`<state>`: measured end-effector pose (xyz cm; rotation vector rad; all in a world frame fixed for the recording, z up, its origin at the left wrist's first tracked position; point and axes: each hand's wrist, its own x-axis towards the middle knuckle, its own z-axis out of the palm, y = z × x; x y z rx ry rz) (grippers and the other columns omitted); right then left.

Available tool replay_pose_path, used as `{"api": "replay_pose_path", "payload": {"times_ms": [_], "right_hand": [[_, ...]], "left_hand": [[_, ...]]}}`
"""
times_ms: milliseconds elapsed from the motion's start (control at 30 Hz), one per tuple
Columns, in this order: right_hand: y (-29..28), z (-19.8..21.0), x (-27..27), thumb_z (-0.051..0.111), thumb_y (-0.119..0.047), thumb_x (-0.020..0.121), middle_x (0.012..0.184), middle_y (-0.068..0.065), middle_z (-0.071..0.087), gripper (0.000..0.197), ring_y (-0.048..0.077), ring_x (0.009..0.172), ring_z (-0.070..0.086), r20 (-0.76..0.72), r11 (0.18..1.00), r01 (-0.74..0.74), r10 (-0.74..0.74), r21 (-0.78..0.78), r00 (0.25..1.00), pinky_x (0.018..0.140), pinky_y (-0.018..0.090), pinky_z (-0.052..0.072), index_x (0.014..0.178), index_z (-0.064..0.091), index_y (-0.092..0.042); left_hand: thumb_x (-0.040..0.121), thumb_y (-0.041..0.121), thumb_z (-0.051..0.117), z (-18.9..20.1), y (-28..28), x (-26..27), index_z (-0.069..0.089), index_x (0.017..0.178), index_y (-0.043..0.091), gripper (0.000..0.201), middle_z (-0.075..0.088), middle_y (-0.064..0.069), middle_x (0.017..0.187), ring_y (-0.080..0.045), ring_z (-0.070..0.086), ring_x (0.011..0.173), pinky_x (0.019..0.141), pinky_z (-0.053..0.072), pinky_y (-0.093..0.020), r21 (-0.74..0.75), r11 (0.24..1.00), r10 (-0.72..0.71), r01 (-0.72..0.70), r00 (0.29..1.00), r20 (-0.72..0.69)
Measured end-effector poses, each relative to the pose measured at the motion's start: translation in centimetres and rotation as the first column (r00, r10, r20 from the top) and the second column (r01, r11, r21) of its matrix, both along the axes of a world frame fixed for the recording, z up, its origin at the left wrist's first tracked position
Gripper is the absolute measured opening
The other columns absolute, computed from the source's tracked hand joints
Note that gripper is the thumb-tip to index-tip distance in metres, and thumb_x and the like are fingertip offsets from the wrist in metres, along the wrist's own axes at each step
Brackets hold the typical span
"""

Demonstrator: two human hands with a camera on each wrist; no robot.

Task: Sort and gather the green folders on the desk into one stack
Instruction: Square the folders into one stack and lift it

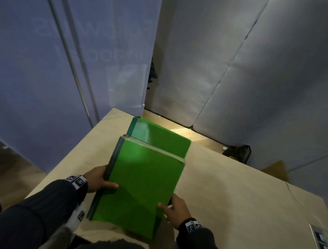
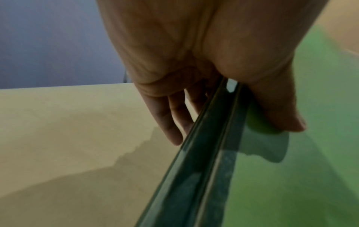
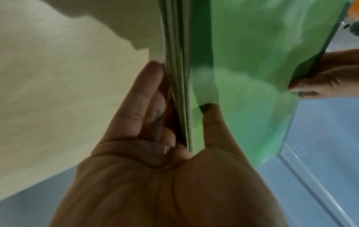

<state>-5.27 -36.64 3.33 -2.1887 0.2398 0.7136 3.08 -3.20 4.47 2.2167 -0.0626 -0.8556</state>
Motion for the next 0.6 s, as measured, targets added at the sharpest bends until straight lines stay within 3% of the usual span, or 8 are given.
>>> {"api": "replay_pose_path", "payload": {"times_ms": [67,100,300,367,433,500,533,600], "right_hand": [[1.6,-0.5,0.7,0.068,-0.038,0.090,0.112,-0.005,0.067,0.028,0.016,0.097,0.069,-0.096,0.999,-0.008,0.012,0.035,0.995,0.077,0.036,0.063,0.113,0.054,-0.030],[2.4,-0.7,1.0,0.069,-0.035,0.090,0.112,-0.004,0.068,0.026,0.016,0.097,0.069,-0.142,0.999,-0.016,0.023,0.052,0.990,0.075,0.034,0.063,0.112,0.056,-0.028],[6.5,-5.2,3.2,0.072,-0.054,0.072,0.111,0.002,0.074,0.050,0.018,0.098,0.071,-0.262,0.994,-0.105,0.111,0.037,0.959,0.092,0.043,0.058,0.110,0.070,-0.022],[7.9,-5.7,3.9,0.071,-0.063,0.066,0.109,0.002,0.074,0.060,0.019,0.098,0.070,-0.296,0.994,-0.107,0.104,0.006,0.949,0.093,0.042,0.057,0.107,0.070,-0.019],[9.6,-4.2,4.5,0.071,-0.056,0.077,0.113,0.002,0.073,0.043,0.016,0.097,0.069,-0.340,0.995,-0.095,0.093,0.010,0.936,0.093,0.035,0.055,0.101,0.071,-0.020],[10.8,-3.9,5.1,0.070,-0.047,0.084,0.113,0.000,0.072,0.024,0.010,0.088,0.066,-0.376,0.997,-0.061,0.071,0.039,0.924,0.079,0.023,0.053,0.092,0.067,-0.025],[11.3,-4.0,5.4,0.071,-0.050,0.081,0.116,0.001,0.070,0.031,0.010,0.086,0.064,-0.378,0.998,-0.054,0.058,0.022,0.924,0.075,0.021,0.051,0.096,0.067,-0.024],[12.1,-5.8,6.0,0.073,-0.065,0.060,0.122,0.003,0.068,0.072,0.016,0.095,0.066,-0.373,1.000,-0.012,0.007,-0.010,0.928,0.087,0.031,0.054,0.113,0.066,-0.018]], "left_hand": [[0.057,0.064,0.080,-0.3,1.6,-0.1,0.054,0.121,0.031,0.077,0.068,0.010,0.116,-0.012,0.066,0.106,0.098,0.052,-0.038,0.015,1.000,0.019,-0.018,0.998,-0.058],[0.060,0.063,0.081,-0.5,2.5,-0.1,0.056,0.122,0.031,0.074,0.069,0.010,0.115,-0.011,0.067,0.104,0.098,0.052,-0.037,0.031,0.999,0.014,-0.011,0.997,-0.081],[0.069,0.060,0.080,-2.8,6.9,1.5,0.068,0.113,0.019,0.061,0.076,0.004,0.104,-0.015,0.072,0.091,0.088,0.056,-0.035,0.185,0.982,-0.002,0.034,0.985,-0.172],[0.075,0.056,0.077,-2.8,7.3,2.4,0.070,0.099,0.015,0.048,0.074,0.005,0.088,-0.015,0.070,0.080,0.075,0.054,-0.028,0.241,0.970,0.003,0.041,0.984,-0.178],[0.077,0.058,0.074,-2.8,7.6,3.3,0.062,0.082,0.017,0.043,0.064,0.007,0.073,-0.015,0.061,0.068,0.065,0.045,-0.025,0.322,0.946,0.037,0.021,0.984,-0.175],[0.078,0.059,0.073,-3.0,7.9,4.2,0.054,0.079,0.018,0.046,0.056,0.005,0.073,-0.016,0.054,0.068,0.066,0.041,-0.027,0.380,0.925,0.072,-0.006,0.985,-0.158],[0.077,0.061,0.073,-3.2,8.1,4.7,0.051,0.078,0.017,0.048,0.054,0.003,0.073,-0.017,0.052,0.068,0.065,0.040,-0.027,0.396,0.918,0.085,-0.020,0.986,-0.146],[0.075,0.062,0.074,-3.4,8.6,5.5,0.047,0.077,0.018,0.052,0.050,0.002,0.072,-0.017,0.049,0.065,0.061,0.039,-0.027,0.402,0.915,0.103,-0.042,0.986,-0.132]]}}
